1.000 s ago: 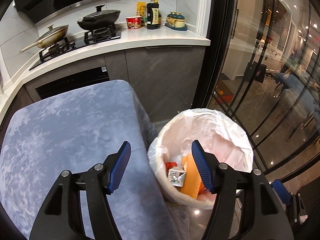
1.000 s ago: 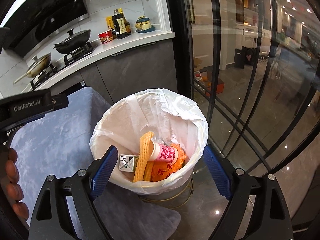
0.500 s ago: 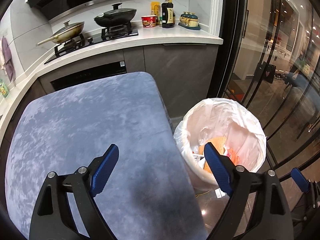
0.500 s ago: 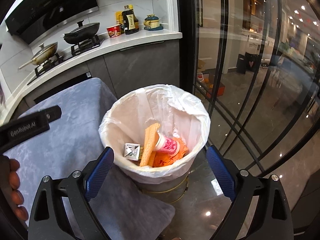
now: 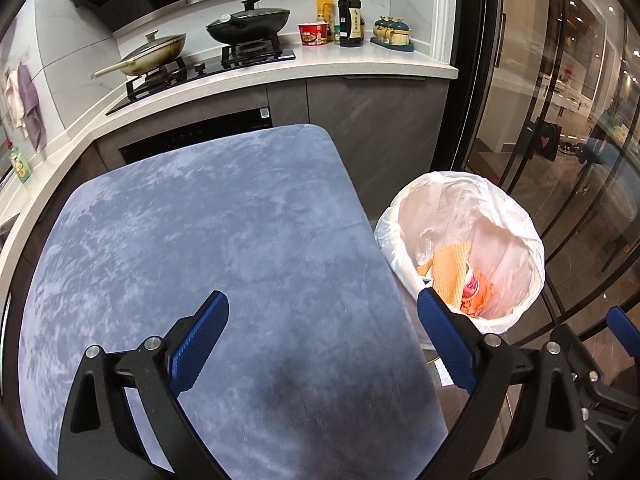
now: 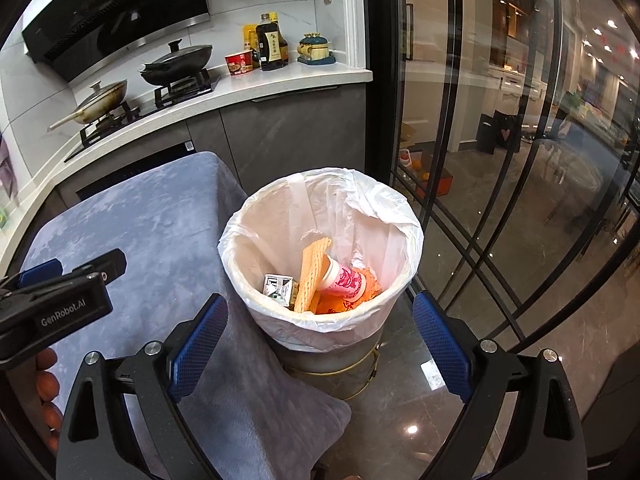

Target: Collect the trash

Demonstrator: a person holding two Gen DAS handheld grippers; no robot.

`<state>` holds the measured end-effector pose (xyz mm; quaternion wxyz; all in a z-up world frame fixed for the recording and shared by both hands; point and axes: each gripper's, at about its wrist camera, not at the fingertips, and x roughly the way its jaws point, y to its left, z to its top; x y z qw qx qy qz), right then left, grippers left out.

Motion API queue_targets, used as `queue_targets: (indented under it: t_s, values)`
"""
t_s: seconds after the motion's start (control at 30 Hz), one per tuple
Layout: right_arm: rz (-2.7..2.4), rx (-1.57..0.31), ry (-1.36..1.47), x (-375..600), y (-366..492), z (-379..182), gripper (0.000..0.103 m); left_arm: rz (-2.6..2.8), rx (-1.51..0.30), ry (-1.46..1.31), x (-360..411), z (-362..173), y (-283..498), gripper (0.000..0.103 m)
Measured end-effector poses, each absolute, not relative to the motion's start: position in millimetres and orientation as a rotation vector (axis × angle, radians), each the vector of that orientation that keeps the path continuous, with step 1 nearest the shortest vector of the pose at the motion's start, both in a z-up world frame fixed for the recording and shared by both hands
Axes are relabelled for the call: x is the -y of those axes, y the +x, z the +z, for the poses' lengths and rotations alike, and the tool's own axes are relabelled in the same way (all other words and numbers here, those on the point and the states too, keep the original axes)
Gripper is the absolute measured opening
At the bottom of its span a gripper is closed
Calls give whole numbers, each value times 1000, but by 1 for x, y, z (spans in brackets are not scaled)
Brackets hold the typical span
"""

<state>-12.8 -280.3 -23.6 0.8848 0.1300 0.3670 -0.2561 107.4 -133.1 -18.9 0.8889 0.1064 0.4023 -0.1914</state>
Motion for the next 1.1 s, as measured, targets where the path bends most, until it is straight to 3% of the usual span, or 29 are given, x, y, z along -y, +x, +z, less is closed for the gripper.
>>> queue_targets:
  t_s: [1.1]
  values:
    - [-541,-701,237,276,-36,-19,90,-439,-785,246,148,-22,68,94]
